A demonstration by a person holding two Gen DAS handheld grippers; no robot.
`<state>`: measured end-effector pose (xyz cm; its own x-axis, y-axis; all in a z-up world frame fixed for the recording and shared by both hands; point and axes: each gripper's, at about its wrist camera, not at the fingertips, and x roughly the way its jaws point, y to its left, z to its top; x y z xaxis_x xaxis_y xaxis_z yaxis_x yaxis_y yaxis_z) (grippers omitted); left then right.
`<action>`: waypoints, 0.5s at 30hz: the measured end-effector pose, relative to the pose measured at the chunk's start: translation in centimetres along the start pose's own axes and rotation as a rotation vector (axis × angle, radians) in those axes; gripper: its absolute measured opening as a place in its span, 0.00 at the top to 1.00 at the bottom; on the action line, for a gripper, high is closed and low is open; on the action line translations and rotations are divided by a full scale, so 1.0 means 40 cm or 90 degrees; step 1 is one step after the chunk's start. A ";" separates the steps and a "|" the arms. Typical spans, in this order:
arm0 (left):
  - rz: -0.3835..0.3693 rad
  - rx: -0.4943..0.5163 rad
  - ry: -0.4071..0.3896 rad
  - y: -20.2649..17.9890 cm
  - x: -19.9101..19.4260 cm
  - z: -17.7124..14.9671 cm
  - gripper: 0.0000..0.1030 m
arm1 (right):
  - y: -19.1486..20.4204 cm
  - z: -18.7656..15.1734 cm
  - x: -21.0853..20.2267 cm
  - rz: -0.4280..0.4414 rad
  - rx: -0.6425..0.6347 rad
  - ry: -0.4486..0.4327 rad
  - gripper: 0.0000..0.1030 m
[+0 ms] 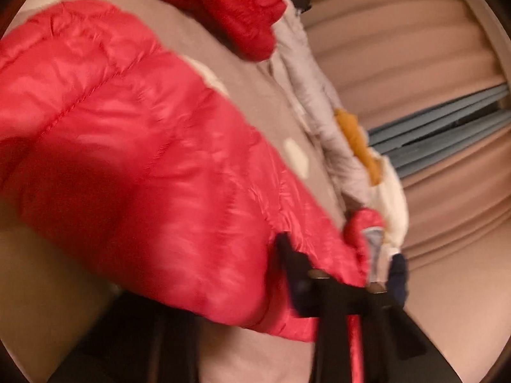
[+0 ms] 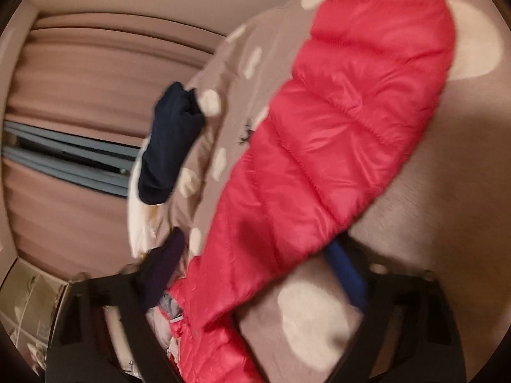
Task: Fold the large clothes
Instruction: 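Grasp the jacket sleeve cuffs with the left and right grippers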
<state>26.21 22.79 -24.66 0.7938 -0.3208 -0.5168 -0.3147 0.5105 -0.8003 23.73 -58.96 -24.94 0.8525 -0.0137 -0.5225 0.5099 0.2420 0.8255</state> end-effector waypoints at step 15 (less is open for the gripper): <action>0.103 0.072 -0.012 -0.034 -0.076 -0.039 0.88 | -0.043 0.099 -0.145 -0.101 -0.113 -0.049 0.93</action>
<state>23.41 21.84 -22.45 0.7473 -0.2130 -0.6295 -0.3791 0.6413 -0.6671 18.38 -63.12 -22.49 0.7734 -0.1371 -0.6189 0.6153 0.3969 0.6811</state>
